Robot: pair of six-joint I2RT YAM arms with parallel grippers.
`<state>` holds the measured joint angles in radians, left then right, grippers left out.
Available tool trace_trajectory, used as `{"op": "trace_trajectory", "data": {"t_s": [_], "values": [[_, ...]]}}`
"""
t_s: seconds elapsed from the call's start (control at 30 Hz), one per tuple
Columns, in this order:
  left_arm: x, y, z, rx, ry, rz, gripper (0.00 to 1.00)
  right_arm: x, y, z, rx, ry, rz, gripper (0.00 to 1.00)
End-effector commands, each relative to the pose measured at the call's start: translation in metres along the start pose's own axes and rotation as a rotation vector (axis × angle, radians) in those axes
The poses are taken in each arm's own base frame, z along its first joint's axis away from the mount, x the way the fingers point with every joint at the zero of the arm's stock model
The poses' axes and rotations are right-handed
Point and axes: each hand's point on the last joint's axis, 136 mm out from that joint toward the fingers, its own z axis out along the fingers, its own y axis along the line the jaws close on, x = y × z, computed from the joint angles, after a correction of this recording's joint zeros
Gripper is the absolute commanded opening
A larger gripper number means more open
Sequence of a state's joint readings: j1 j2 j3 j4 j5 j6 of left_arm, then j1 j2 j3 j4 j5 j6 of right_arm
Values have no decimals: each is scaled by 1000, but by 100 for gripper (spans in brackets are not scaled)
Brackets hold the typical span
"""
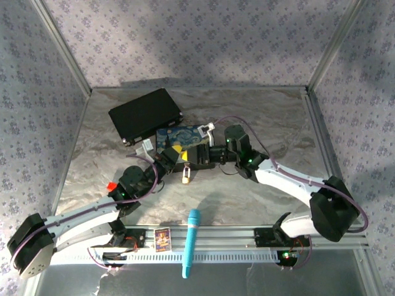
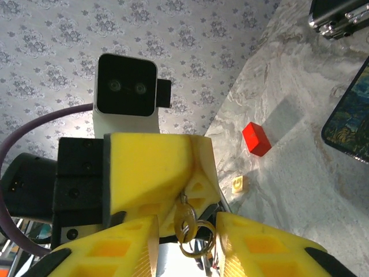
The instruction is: Unlock a padlock with a key
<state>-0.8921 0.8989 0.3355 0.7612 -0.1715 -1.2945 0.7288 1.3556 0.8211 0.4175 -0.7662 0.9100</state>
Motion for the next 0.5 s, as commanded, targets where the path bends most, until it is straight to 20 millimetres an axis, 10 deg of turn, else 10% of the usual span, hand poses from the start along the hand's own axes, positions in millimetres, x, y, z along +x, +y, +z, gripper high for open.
{"op": "trace_trajectory", "data": {"t_s": [0.0,0.47], "values": [[-7,-29,3,89,-17,-21,0,-2,8,3,-44,2,-4,31],[-8,-21,2,57,-17,-30,0,-5,6,-7,-48,-32,1,4]]}}
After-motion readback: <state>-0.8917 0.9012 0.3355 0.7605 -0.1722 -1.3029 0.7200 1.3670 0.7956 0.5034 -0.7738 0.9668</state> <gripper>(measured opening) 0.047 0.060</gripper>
